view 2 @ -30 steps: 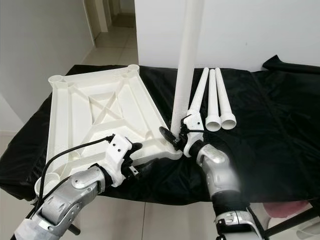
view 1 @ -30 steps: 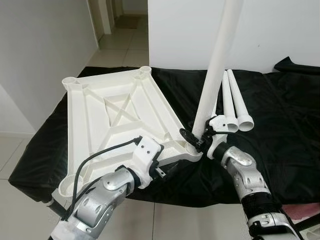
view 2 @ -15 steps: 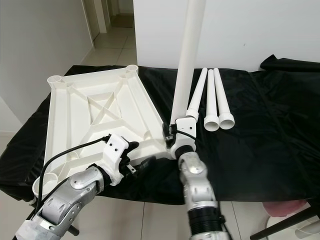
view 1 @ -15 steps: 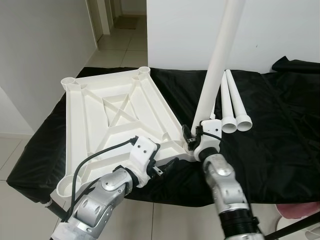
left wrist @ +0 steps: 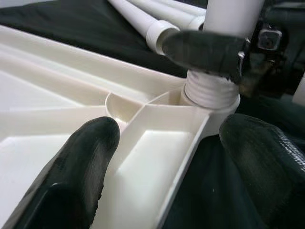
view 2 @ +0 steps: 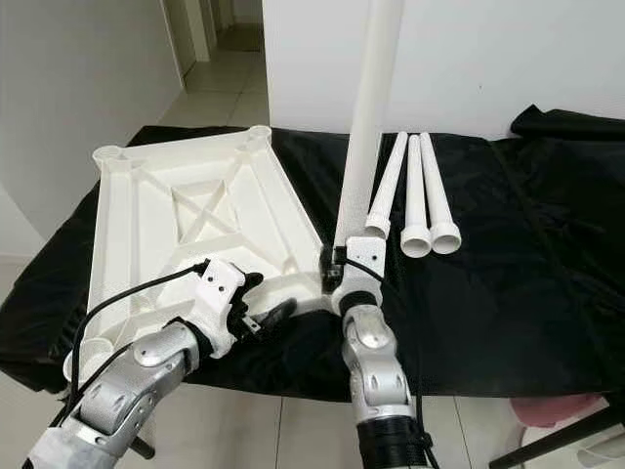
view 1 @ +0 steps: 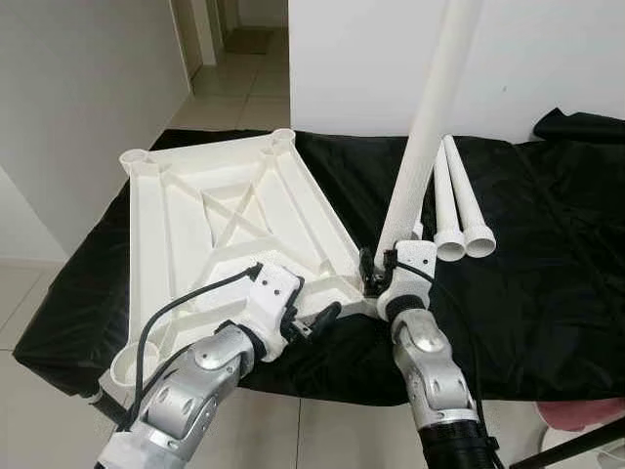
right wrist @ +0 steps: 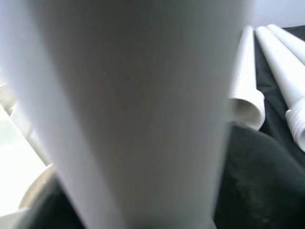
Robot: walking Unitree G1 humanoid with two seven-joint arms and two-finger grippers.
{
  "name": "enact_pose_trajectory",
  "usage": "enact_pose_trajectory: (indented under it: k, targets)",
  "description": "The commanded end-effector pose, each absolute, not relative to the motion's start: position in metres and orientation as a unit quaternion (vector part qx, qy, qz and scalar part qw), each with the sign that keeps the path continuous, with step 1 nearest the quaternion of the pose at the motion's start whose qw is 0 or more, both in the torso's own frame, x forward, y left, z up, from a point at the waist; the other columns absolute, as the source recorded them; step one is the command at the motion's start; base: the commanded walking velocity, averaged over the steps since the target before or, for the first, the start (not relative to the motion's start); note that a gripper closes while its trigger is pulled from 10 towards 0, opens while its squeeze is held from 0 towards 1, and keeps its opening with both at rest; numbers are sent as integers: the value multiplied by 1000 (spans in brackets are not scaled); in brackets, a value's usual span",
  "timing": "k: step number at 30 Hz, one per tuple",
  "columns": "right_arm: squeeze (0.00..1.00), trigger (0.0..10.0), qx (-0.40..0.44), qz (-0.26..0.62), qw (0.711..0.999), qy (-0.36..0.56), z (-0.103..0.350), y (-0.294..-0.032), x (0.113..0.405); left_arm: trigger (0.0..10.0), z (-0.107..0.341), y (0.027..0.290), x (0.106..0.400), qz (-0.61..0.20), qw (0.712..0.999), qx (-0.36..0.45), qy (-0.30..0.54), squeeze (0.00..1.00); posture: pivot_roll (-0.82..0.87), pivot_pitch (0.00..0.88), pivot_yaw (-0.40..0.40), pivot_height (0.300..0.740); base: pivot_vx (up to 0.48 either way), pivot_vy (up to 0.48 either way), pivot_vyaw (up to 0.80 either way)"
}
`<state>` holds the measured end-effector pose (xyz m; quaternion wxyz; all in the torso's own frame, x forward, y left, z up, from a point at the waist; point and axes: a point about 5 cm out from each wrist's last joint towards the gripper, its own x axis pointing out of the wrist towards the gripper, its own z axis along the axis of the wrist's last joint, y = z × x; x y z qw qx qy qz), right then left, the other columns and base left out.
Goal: Building children table
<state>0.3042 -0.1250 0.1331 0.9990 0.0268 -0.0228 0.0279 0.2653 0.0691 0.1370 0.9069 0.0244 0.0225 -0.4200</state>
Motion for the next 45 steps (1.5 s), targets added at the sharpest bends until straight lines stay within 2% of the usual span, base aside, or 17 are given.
enact_pose_trajectory:
  k: [1, 3, 4, 5, 6, 9, 21, 22, 23, 24, 32, 33, 34, 43, 45]
  targets:
    - [1000, 10000, 25, 52, 998, -26, 132, -133, 304, 10000, 135, 72, 266, -431, 902, 26, 25, 0, -7, 0, 21, 740, 0, 0, 0]
    - [1000, 10000, 19, 68, 997, -30, 133, -137, 305, 10000, 136, 71, 265, -432, 901, 22, 24, 0, -7, 0, 19, 740, 0, 0, 0]
    - [227, 10000, 17, 81, 996, -30, 134, -140, 305, 10000, 137, 71, 265, -434, 901, 21, 22, 0, -1, 0, 17, 740, 0, 0, 0]
    - [227, 10000, 17, 81, 996, -30, 134, -140, 305, 10000, 137, 71, 265, -434, 901, 21, 22, 0, -1, 0, 17, 740, 0, 0, 0]
    - [0, 10000, 13, 102, 994, -31, 135, -143, 306, 10000, 137, 70, 265, -434, 900, 24, 21, 0, 1, 0, 17, 740, 0, 0, 0]
    - [0, 10000, -33, 217, 975, -41, 138, -146, 307, 10000, 138, 71, 265, -430, 902, 26, 19, 0, 3, 0, 23, 740, 0, 0, 0]
    - [0, 9882, -73, 303, 950, -20, 134, -146, 322, 10000, 137, 71, 266, -429, 902, 31, 23, 0, 14, 0, 40, 740, 0, 0, 0]
    - [0, 6667, -85, 316, 945, -19, 134, -144, 325, 10000, 137, 71, 266, -432, 901, 31, 23, 0, 16, 0, 41, 740, 0, 0, 0]
    - [0, 4392, -87, 326, 941, -18, 134, -143, 327, 10000, 138, 71, 266, -433, 900, 33, 22, 0, 16, 0, 46, 740, 0, 0, 0]
    - [0, 0, -87, 332, 939, -21, 135, -142, 329, 10000, 139, 71, 267, -434, 900, 34, 21, 0, 19, 0, 46, 740, 0, 0, 0]
    - [0, 0, -83, 338, 937, -16, 133, -144, 330, 10000, 137, 71, 265, -432, 901, 34, 24, 0, 22, 0, 38, 740, 0, 0, 0]
    - [0, 8314, -75, 334, 939, -15, 132, -145, 330, 10000, 138, 71, 266, -432, 901, 34, 24, 0, 24, 0, 38, 740, 0, 0, 0]
    - [0, 10000, -68, 329, 942, -14, 131, -146, 330, 10000, 139, 71, 266, -431, 902, 33, 23, 0, 24, 0, 38, 740, 0, 0, 0]
    - [0, 10000, -41, 281, 959, 5, 122, -144, 326, 10000, 138, 75, 267, -426, 904, 33, 27, 0, 23, 2, 31, 740, 0, 0, 0]
    - [0, 10000, -33, 232, 972, 18, 118, -137, 322, 10000, 139, 77, 268, -419, 907, 29, 28, 0, 26, 12, 34, 740, 0, 0, 0]
